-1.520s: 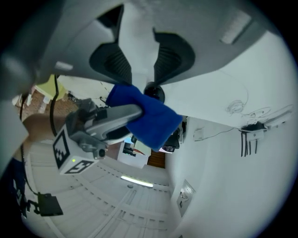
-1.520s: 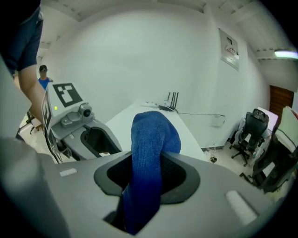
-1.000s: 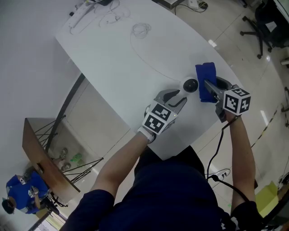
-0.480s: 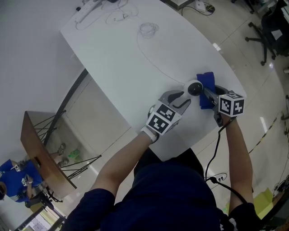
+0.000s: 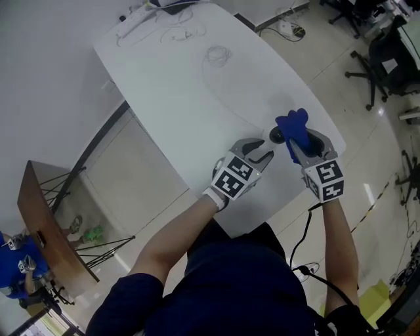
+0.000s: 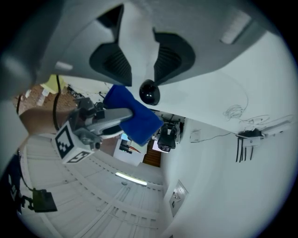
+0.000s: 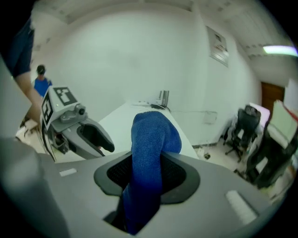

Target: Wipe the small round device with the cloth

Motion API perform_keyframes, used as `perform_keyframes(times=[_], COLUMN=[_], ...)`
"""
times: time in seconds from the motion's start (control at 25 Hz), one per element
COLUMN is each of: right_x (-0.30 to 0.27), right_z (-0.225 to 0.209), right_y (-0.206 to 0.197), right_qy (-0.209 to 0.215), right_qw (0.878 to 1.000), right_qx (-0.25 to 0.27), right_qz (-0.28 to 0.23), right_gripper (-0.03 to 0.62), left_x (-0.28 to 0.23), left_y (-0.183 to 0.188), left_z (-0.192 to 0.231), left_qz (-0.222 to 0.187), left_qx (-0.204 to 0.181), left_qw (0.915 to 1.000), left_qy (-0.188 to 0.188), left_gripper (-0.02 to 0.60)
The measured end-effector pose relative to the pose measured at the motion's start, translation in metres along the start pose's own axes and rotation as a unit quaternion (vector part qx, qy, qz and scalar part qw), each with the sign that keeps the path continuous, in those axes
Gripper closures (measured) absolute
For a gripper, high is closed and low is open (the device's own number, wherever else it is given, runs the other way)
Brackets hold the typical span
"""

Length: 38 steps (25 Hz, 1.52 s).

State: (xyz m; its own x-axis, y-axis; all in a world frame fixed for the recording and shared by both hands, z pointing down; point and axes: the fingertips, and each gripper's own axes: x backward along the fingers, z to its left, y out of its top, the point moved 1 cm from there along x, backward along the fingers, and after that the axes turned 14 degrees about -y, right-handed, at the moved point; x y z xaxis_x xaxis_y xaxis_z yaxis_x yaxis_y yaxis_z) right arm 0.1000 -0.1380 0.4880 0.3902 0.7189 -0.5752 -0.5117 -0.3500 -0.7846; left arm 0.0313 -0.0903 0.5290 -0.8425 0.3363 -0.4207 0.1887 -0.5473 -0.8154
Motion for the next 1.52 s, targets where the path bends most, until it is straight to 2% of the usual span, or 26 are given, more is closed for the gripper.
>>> perform_keyframes(times=[0.08,0.16,0.2,0.28,0.36,0.56,0.76,0.92,1.12,1.2,1.32,1.52], right_x=[0.007,0.008,0.008,0.007,0.006,-0.003,-0.019,-0.036,-0.057,-0.067,-0.077,-0.088], right_z=[0.024,0.043,0.050,0.057,0.054,0.025,0.003,-0.016,-0.028,-0.028,-0.022,-0.008], right_y=[0.013,0.014,0.011,0.006,0.006,0.016,0.007,-0.003,-0.022,-0.034,-0.055,-0.070], right_qy=[-0.004,-0.006,-0.006,-0.006,-0.006,0.003,0.052,0.090,0.123,0.132,0.141,0.122], right_qw=[0.993,0.976,0.968,0.958,0.958,0.974,0.985,0.988,0.985,0.983,0.975,0.958], right_qx=[0.117,0.219,0.252,0.285,0.284,0.225,0.158,0.113,0.092,0.094,0.127,0.226], right_qz=[-0.007,0.003,0.010,0.022,0.030,0.036,0.048,0.058,0.075,0.090,0.113,0.129], right_gripper=[0.437,0.437,0.437,0.437,0.438,0.437,0.437,0.437,0.439,0.439,0.439,0.439], left_x=[0.005,0.010,0.012,0.017,0.020,0.018,0.007,-0.004,-0.018,-0.021,-0.025,-0.028], left_y=[-0.001,-0.002,-0.002,-0.003,-0.004,0.000,-0.002,-0.009,-0.017,-0.017,-0.014,-0.014], left_z=[-0.006,-0.012,-0.015,-0.020,-0.023,-0.018,-0.010,-0.005,0.002,0.004,0.003,0.005], left_qz=[-0.001,-0.001,-0.001,0.001,0.002,0.005,0.013,0.032,0.041,0.042,0.038,0.039], left_qx=[-0.005,-0.012,-0.015,-0.021,-0.025,-0.027,-0.018,-0.008,0.006,0.012,0.017,0.020], left_qw=[1.0000,0.9999,0.9998,0.9996,0.9994,0.9994,0.9996,0.9994,0.9990,0.9988,0.9988,0.9987], left_qy=[-0.005,-0.011,-0.014,-0.021,-0.025,-0.022,-0.015,-0.015,-0.019,-0.021,-0.025,-0.026], left_gripper=[0.431,0.430,0.430,0.431,0.431,0.430,0.428,0.425,0.425,0.425,0.422,0.420])
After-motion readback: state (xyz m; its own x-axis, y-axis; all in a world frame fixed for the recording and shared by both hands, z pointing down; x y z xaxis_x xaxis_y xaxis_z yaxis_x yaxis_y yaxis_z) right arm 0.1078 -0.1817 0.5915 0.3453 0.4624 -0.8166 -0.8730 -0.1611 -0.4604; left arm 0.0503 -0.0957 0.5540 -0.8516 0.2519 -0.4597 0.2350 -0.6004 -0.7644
